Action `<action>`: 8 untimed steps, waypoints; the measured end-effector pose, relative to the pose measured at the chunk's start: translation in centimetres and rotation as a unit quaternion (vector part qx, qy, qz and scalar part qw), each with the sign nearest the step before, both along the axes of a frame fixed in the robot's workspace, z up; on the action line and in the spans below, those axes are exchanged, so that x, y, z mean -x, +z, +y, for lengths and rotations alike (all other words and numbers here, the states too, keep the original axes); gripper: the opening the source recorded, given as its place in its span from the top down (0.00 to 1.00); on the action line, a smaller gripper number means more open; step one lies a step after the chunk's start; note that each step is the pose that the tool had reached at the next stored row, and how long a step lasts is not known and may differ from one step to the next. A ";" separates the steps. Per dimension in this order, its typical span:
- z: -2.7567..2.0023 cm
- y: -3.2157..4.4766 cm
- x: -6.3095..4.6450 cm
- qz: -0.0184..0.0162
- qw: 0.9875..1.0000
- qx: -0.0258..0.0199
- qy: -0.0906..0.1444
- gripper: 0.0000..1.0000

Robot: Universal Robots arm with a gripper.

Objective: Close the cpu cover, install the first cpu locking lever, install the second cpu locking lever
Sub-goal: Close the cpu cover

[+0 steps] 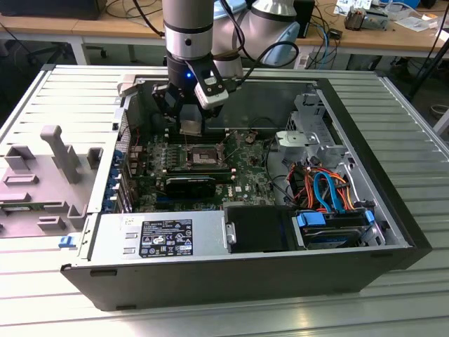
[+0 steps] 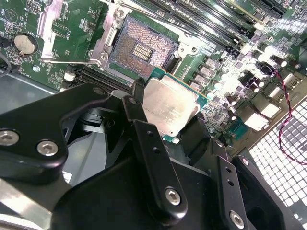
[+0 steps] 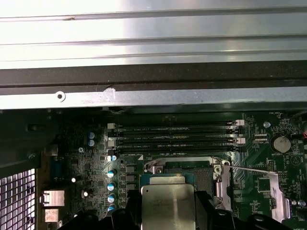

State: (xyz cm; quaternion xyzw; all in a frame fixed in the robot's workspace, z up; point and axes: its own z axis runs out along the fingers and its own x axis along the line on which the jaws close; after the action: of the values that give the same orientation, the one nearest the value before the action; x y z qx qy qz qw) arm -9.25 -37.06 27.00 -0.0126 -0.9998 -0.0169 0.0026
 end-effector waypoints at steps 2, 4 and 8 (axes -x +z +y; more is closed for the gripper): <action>0.00 -0.02 0.0 0.000 1.000 0.001 0.000 0.45; 0.00 -0.03 0.0 0.000 1.000 0.001 0.000 0.45; 0.00 -0.07 0.0 0.000 1.000 0.002 0.000 0.45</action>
State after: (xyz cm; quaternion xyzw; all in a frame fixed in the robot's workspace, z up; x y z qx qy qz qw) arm -9.25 -37.06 26.94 -0.0126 -0.9998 -0.0151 0.0026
